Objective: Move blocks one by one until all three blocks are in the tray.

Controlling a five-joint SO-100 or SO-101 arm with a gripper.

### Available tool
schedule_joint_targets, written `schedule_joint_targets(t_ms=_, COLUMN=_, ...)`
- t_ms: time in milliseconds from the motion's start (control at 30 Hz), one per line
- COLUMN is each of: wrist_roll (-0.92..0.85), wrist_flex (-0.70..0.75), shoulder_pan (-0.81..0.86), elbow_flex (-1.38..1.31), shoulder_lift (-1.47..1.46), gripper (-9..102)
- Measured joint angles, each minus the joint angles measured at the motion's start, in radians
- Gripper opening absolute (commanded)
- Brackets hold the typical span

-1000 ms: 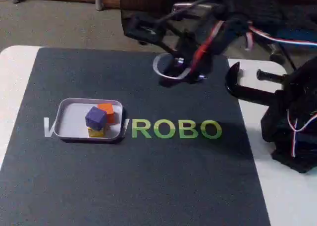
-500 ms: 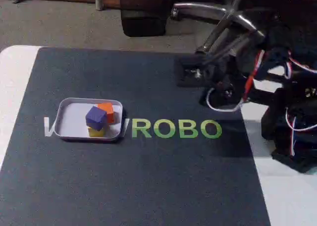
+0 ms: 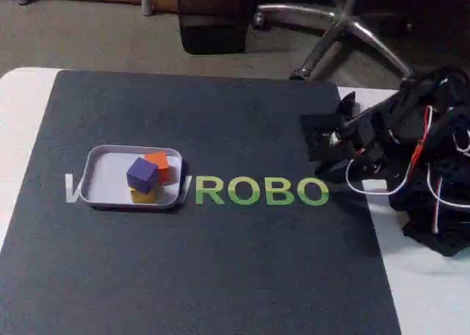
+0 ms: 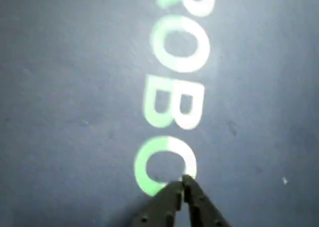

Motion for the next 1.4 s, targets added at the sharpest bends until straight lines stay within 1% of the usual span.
schedule_joint_targets(t_ms=300, wrist_roll=0.106, wrist_flex=-0.017, shoulder_pan=-0.098, elbow_flex=0.089, shoulder_lift=0.000, gripper=-8)
schedule_joint_targets(t_ms=500, wrist_roll=0.164, wrist_flex=-0.012, shoulder_pan=-0.186, elbow_flex=0.092, shoulder_lift=0.005, gripper=-8)
schedule_joint_targets(t_ms=633, wrist_roll=0.172, wrist_flex=-0.009, shoulder_pan=-0.221, elbow_flex=0.094, shoulder_lift=0.005, gripper=-8)
schedule_joint_targets(t_ms=1133, wrist_roll=0.181, wrist_flex=-0.008, shoulder_pan=-0.209, elbow_flex=0.094, shoulder_lift=0.005, gripper=-7)
schedule_joint_targets(t_ms=1400, wrist_roll=0.181, wrist_flex=-0.008, shoulder_pan=-0.167, elbow_flex=0.094, shoulder_lift=0.005, gripper=-7)
